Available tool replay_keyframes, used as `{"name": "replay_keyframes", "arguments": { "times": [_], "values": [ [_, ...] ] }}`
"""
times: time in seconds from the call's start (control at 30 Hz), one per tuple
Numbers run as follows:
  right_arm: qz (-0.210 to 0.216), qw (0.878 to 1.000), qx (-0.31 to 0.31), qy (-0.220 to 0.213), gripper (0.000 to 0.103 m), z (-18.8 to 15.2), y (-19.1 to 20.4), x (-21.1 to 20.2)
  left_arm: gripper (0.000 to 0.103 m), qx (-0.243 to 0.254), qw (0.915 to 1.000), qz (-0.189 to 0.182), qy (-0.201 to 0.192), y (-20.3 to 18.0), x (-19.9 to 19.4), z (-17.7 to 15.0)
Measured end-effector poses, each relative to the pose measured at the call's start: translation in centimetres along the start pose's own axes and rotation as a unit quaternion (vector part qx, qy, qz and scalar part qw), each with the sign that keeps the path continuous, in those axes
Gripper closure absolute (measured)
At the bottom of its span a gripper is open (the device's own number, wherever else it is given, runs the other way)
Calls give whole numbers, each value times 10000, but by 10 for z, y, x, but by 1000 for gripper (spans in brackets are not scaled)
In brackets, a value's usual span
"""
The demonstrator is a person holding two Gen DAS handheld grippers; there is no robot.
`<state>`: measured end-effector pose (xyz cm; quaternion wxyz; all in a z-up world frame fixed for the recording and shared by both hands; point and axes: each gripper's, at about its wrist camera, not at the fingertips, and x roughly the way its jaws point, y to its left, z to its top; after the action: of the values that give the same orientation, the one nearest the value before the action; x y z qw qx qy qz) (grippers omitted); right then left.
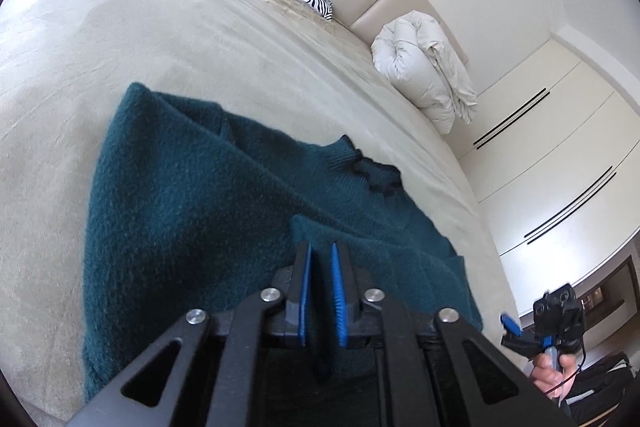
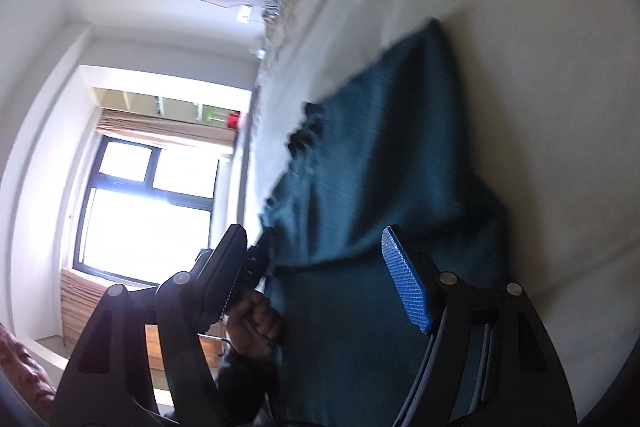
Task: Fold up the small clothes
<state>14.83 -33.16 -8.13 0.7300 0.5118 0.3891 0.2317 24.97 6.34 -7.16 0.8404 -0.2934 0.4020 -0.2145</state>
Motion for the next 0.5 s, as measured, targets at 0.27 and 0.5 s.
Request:
{"name": "replay_keyframes", "arguments": {
  "times": [0.27, 0.5],
  "values": [
    [-189, 9981, -17, 585, 33, 27, 17, 85, 30, 587, 9967, 480, 285, -25, 8, 0],
    [-391, 9978, 124, 519, 34, 24, -7, 117, 93, 734, 9908, 964, 596, -30, 31, 2]
  ]
}}
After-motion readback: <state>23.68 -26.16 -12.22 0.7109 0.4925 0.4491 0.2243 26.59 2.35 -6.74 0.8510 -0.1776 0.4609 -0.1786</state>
